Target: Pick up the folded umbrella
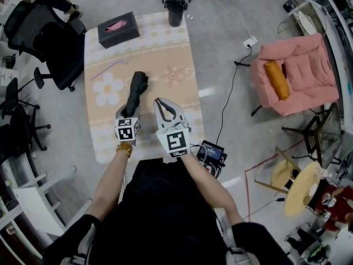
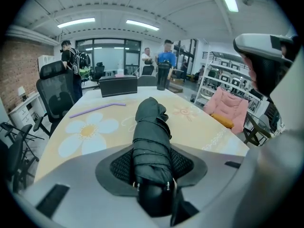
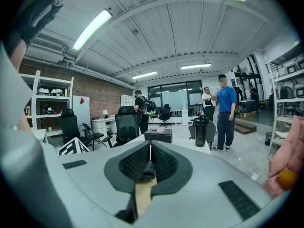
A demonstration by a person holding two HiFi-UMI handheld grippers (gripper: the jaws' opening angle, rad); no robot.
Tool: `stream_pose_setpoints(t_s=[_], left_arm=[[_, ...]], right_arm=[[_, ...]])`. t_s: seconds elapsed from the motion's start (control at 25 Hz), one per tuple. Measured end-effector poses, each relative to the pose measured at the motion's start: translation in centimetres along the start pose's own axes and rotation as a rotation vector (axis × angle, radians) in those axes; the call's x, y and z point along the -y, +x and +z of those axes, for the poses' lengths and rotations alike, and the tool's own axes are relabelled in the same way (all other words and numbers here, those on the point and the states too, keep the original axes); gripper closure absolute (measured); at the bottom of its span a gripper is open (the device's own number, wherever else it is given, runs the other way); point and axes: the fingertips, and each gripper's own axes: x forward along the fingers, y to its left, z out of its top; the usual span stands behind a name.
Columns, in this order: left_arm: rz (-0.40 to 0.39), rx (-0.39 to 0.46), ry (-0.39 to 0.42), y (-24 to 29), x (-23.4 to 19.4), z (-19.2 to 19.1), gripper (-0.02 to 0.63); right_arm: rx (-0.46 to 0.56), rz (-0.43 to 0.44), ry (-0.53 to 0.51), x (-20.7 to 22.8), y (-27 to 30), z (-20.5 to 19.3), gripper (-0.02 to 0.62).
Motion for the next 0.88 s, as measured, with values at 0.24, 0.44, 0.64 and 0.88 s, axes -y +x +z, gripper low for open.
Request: stream_pose_setpoints(t_s=[0.24, 0.44, 0.64, 0.88], left_arm=[[-0.004, 0.035, -0.005, -0.9, 0.3, 0.6, 0.425], [0.004, 0.072, -0.001, -2.3, 0.4, 2.3, 0.425], [0.009, 0.123, 0.001, -3.9, 0.3, 4.0, 0.425], [0.013, 0.171, 0.01, -5.7, 0.3, 5.5, 0.425]], right_arm=[[-0.003, 0.017, -0.009, -0.6, 0.0, -0.2, 0.578], [0.0, 0.038, -0.015, -1.2, 0.1, 0.1, 0.578], [0.007, 0.048, -0.022, -1.7, 0.1, 0.4, 0.578], [0.012, 0.063, -0.02, -2.5, 0.1, 0.8, 0.578]])
